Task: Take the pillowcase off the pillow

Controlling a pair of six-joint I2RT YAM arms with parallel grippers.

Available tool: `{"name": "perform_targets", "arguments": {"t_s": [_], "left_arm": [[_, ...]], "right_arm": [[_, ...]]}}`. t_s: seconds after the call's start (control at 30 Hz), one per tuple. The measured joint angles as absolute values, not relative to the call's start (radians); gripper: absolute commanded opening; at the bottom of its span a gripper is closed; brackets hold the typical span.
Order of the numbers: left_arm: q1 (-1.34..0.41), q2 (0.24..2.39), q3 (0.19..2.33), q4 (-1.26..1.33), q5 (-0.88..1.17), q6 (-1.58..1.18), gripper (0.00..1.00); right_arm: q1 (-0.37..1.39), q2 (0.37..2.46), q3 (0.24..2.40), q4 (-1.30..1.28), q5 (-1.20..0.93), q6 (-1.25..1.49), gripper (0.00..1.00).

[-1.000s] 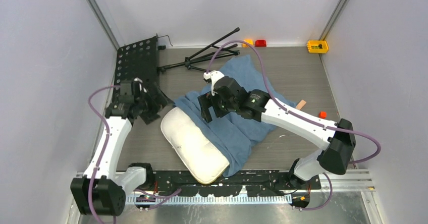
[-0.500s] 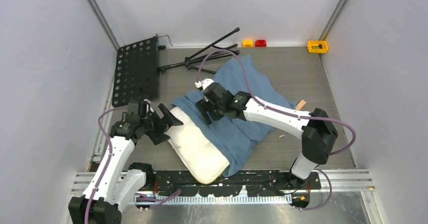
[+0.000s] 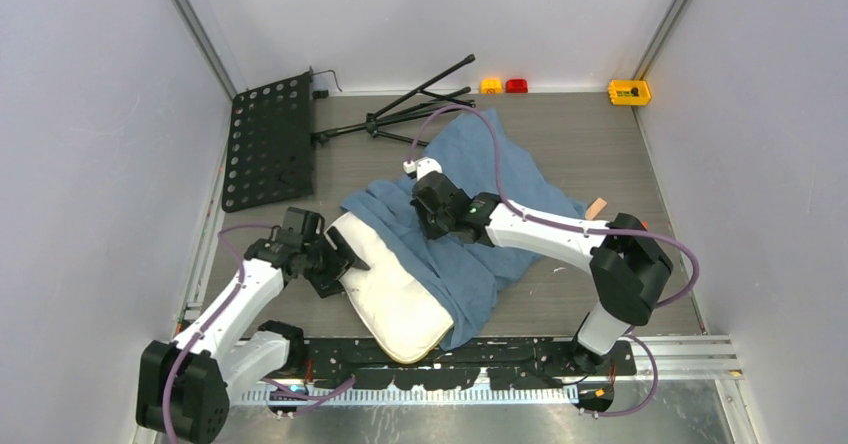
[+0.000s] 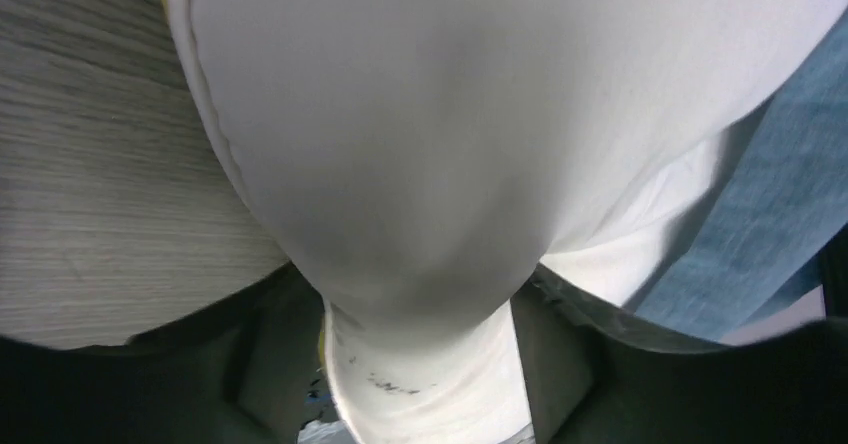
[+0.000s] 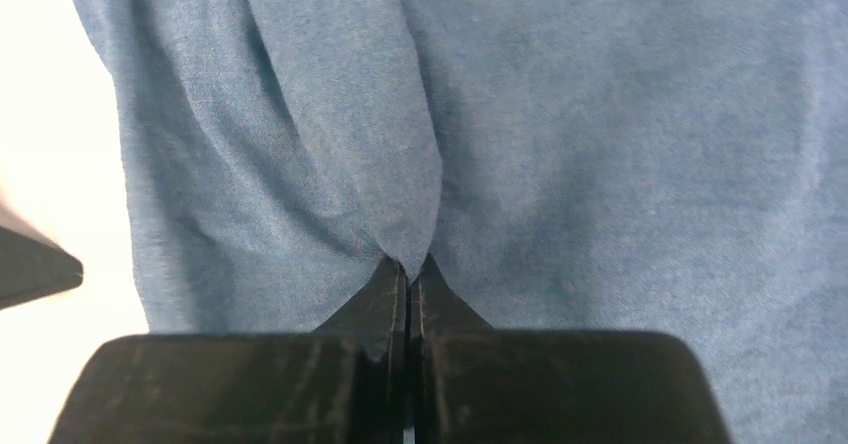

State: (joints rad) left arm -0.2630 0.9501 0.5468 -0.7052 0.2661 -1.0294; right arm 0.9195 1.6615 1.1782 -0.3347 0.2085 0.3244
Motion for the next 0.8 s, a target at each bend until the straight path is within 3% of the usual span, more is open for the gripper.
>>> {"name": "perform_targets", "arguments": {"t_s": [0.03,0.1,0.13,0.5,0.67,0.8], "left_arm": [[-0.264,0.966,0.543,-0.685,0.263,-1.032,0.3],[-0.266,0.99,0.54,-0.643,0.263,-1.033,0.02],[-0.268,1.002,0.54,-0.617,0.263,-1.032,0.0],[-0.225,1.133,0.652,-0.573,0.208,-0.883,0.0],[-0.134,1.113,0.697,-0.582,0.229,-0.833,0.0],[-0.061,1.086,0.77,-0.629,0.247,-0.776,0.0]], "right_arm": [[0.916,1.651,1.164,-0.319,0.216,0.331,0.0],[0.904,1.621,1.126,-0.295,0.223,0.344,0.0],[0.885,1.594,1.101,-0.289,0.227,0.35,0.0],[0.56,1.382,1.032,-0.325,0.294,0.37,0.0],[0.349,1.333,1.032,-0.389,0.213,0.428,0.0],[0.299,1.324,1.037,-0.413,0.152,0.466,0.0]]}}
